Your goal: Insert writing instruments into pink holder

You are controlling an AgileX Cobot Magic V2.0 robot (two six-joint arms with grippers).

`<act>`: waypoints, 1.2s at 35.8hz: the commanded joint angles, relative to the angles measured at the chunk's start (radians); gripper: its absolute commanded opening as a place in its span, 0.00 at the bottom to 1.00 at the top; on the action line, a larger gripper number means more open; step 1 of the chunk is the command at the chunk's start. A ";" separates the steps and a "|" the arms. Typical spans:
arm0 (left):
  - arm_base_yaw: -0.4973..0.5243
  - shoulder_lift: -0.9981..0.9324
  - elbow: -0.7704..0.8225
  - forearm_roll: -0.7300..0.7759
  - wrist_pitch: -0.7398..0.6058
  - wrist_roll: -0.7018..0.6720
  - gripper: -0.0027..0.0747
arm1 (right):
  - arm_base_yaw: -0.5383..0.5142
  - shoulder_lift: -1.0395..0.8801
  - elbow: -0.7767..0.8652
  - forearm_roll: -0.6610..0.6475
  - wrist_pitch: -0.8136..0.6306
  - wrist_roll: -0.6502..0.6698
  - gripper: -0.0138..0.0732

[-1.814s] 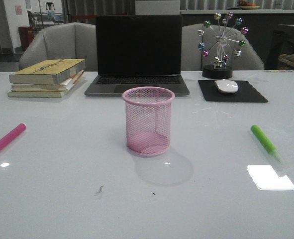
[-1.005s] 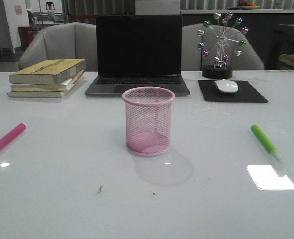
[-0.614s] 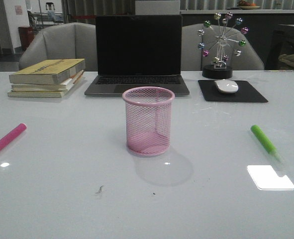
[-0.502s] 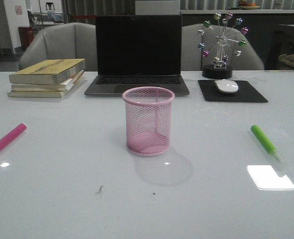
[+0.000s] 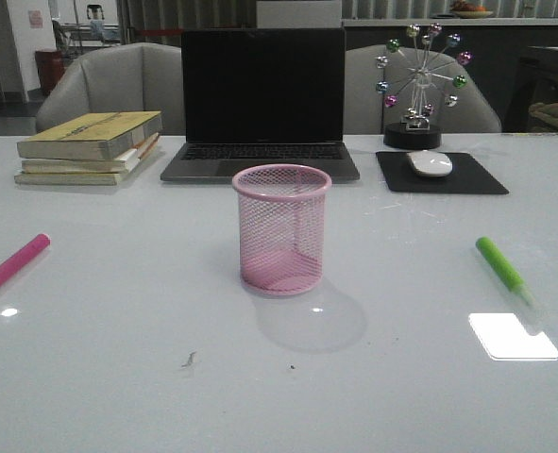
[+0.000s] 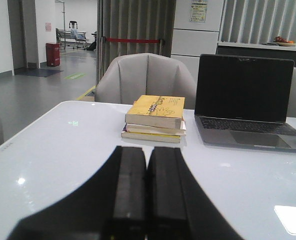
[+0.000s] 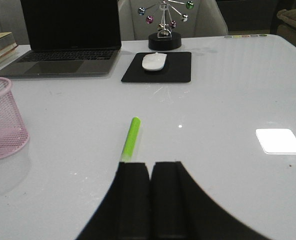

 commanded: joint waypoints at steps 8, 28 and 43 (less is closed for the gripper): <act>0.000 -0.021 0.004 -0.001 -0.084 -0.009 0.15 | 0.002 -0.018 0.002 0.001 -0.083 -0.003 0.22; 0.000 -0.021 0.004 -0.015 -0.070 -0.009 0.15 | 0.002 -0.018 0.002 0.000 -0.083 -0.003 0.22; 0.000 -0.021 0.004 -0.015 -0.251 -0.009 0.15 | 0.002 -0.018 0.002 0.020 -0.162 -0.001 0.22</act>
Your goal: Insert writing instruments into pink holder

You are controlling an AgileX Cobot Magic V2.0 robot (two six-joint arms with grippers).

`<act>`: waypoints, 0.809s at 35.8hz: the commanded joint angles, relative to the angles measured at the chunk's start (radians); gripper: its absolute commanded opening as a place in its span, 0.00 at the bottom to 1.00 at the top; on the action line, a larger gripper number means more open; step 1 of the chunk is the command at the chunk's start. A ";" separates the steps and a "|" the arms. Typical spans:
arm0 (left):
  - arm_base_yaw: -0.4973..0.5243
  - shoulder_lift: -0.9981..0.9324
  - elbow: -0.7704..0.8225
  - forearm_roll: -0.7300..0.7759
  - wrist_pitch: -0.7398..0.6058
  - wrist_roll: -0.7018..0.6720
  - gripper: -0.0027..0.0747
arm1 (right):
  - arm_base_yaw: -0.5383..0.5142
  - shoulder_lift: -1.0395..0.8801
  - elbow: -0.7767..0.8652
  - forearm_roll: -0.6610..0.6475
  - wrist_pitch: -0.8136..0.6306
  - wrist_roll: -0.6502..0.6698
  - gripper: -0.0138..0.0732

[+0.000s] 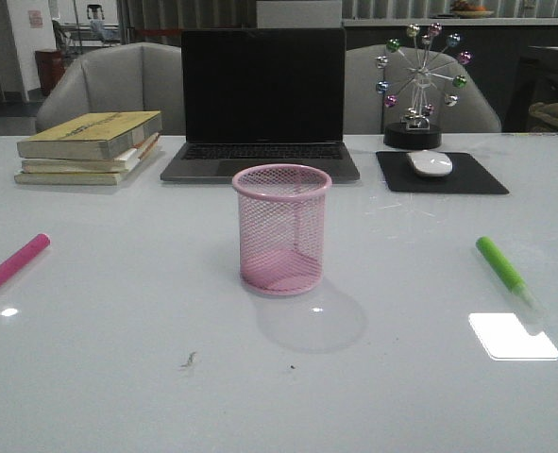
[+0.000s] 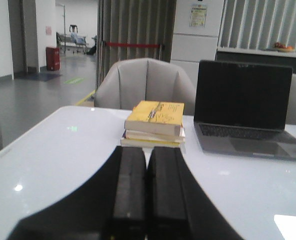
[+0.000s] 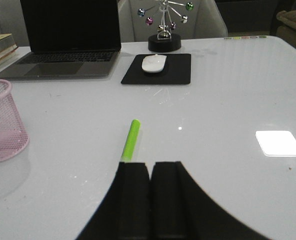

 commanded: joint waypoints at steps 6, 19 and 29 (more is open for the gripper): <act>0.000 -0.021 -0.007 -0.006 -0.287 -0.009 0.15 | 0.002 -0.018 0.002 0.094 -0.309 -0.001 0.22; 0.000 -0.017 -0.230 0.136 -0.189 -0.009 0.15 | 0.002 -0.017 -0.285 -0.078 -0.243 -0.001 0.22; 0.000 0.211 -0.499 0.152 -0.061 -0.009 0.15 | 0.002 0.161 -0.528 -0.103 -0.088 -0.001 0.22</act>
